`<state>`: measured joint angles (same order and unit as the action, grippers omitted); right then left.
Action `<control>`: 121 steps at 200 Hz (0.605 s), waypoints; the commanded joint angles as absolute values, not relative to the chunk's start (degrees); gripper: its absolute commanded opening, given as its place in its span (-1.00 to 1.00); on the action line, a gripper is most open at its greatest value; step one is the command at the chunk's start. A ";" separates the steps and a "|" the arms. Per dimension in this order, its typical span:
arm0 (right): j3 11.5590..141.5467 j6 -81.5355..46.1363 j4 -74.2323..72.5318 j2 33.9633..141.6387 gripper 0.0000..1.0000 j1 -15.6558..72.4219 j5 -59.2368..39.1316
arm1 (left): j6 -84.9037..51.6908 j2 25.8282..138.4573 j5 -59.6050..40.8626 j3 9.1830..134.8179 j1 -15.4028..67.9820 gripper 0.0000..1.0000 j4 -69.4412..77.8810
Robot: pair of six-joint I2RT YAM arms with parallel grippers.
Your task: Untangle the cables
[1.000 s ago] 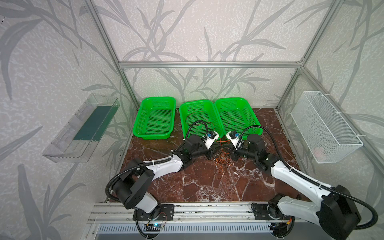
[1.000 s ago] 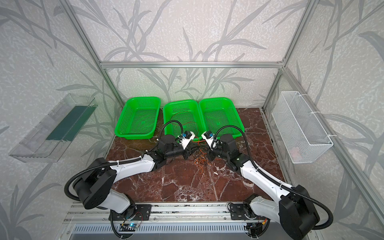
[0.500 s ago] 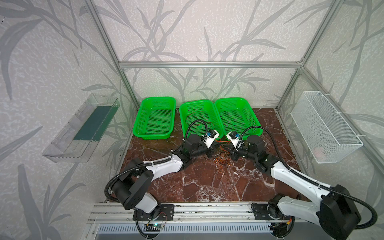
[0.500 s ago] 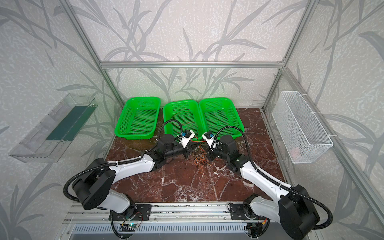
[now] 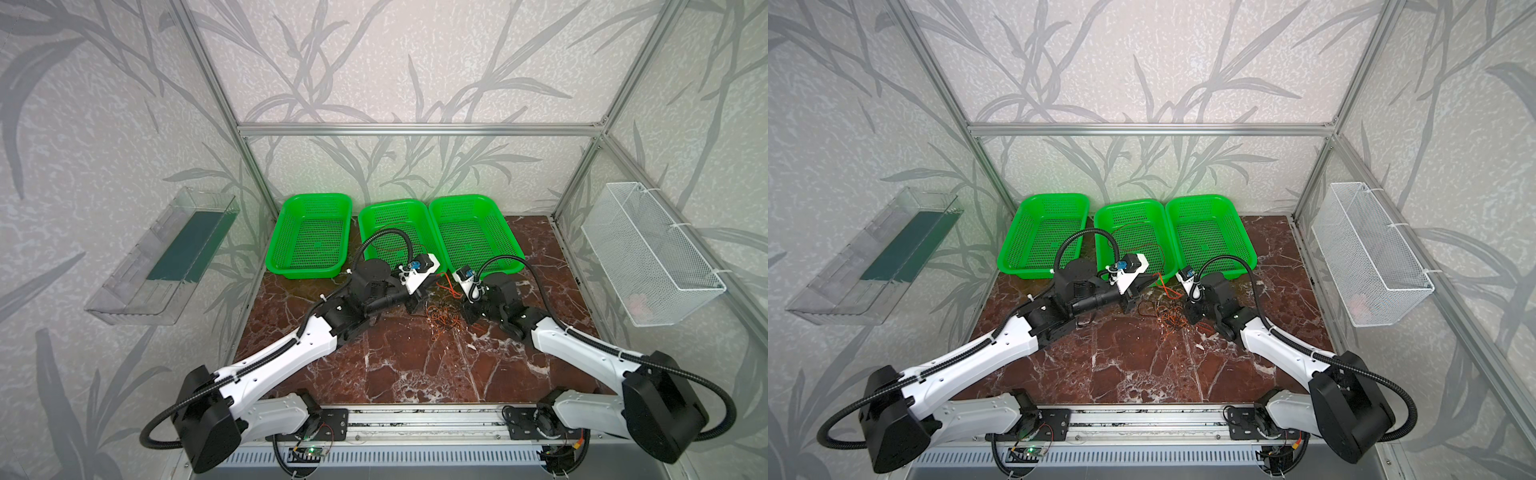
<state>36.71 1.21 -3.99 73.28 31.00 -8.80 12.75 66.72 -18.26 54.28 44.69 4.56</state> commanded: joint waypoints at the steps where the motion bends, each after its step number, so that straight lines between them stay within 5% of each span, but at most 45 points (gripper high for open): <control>1: 38.56 -0.49 -2.98 75.40 -0.55 30.85 -8.07 | 18.70 64.20 -15.08 57.94 44.99 -1.00 -6.31; 121: 38.58 -2.53 -2.92 82.47 -0.58 30.85 -5.86 | 19.16 63.90 -7.14 82.08 40.73 -1.00 -16.33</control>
<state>37.54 -1.91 -4.05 80.51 31.00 -8.16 19.42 64.73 -8.80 76.73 43.11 -13.72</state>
